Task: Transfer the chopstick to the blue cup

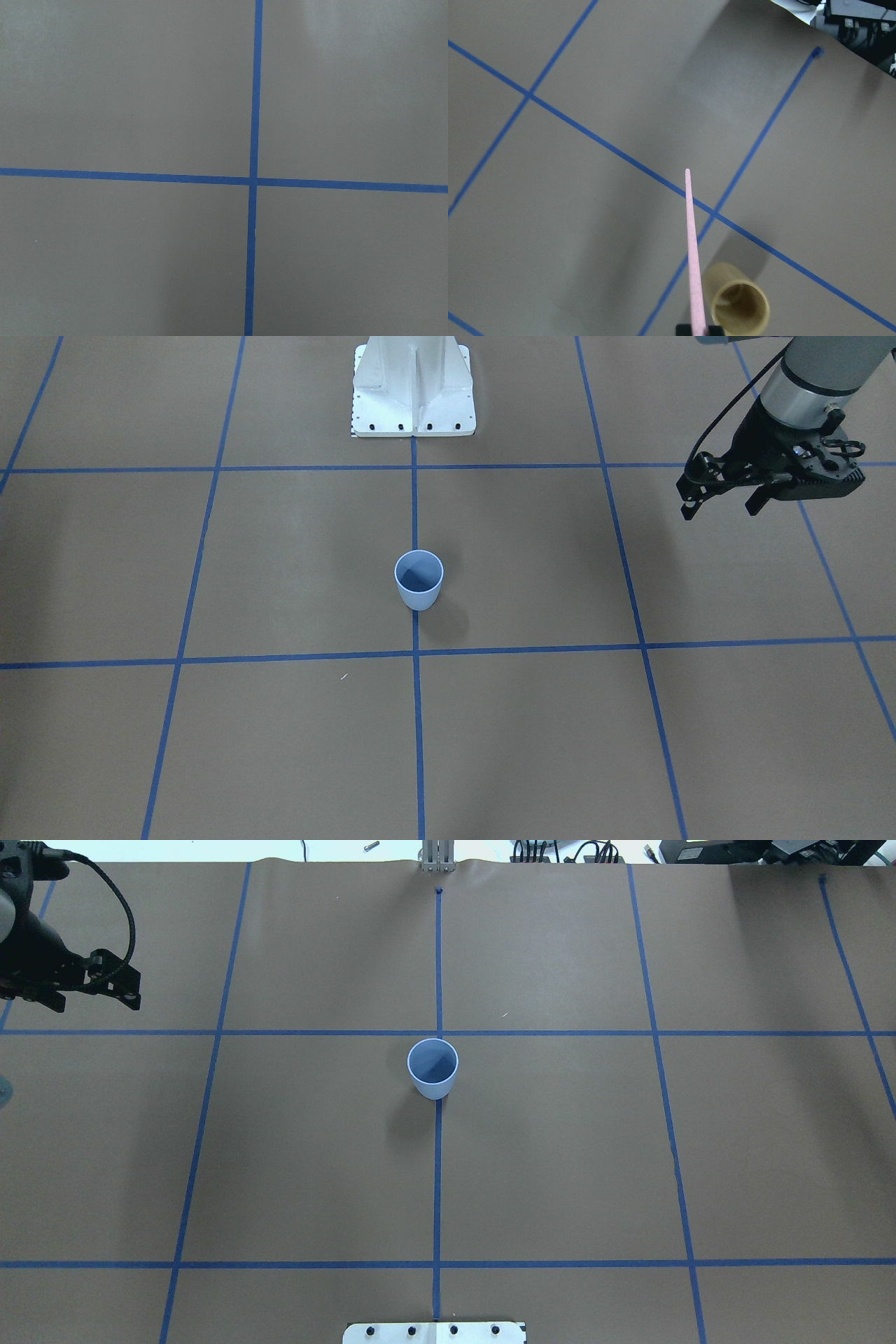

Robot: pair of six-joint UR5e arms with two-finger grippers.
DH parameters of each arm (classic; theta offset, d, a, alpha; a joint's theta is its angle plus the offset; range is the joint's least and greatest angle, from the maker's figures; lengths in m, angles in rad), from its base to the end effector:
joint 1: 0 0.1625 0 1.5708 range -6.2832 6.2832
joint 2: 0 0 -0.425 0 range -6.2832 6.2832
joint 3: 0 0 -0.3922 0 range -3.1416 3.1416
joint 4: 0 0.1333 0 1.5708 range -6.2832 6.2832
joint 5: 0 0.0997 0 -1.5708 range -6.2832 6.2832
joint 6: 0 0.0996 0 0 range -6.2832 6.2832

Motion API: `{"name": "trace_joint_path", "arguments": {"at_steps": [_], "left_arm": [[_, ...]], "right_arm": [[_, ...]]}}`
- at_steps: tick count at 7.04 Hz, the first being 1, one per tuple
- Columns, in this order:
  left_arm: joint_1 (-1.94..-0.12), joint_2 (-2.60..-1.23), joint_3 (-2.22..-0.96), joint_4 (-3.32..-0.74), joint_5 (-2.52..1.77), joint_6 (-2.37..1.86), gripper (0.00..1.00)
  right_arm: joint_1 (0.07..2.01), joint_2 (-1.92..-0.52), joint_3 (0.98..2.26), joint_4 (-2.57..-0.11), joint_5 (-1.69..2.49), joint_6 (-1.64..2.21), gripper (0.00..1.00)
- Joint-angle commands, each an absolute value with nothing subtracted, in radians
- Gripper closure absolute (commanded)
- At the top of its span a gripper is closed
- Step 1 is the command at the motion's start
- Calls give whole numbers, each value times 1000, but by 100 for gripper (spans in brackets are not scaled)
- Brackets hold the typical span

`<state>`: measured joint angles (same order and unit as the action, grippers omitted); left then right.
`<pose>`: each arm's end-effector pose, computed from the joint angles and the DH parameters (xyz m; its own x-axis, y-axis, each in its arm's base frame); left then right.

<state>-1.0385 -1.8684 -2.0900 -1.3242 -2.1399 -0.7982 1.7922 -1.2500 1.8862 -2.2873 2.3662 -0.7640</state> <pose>0.1965 -0.4905 0.2997 0.7095 -0.0460 -0.7032 0.1159 0.9919 0.0519 0.1800 -0.5164 0.4103 0.6355 -0.5214 0.5695 0.3057 0.8472 0.4345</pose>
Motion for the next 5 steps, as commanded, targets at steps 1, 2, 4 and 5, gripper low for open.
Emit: {"name": "trace_joint_path", "arguments": {"at_steps": [1,2,4,5], "left_arm": [[-1040,-1868,-2080,-1327,-2149,-798,2],[-1040,-1868,-2074,-1328,-2149,-798,2],[-1055,-1868,-2060,-1331,-2149,-796,2],[-1086,-1868,-2051,-1331,-2152,-795,2]], "right_arm": [[1587,-1171,2006,-2286,2396,-396,100],[1483,-1146,2064,-2255,2392,-203,100],[1293,-1124,2085,-2055,2410,142,100],[1210,-1106,2083,-1980,2404,264,100]]}}
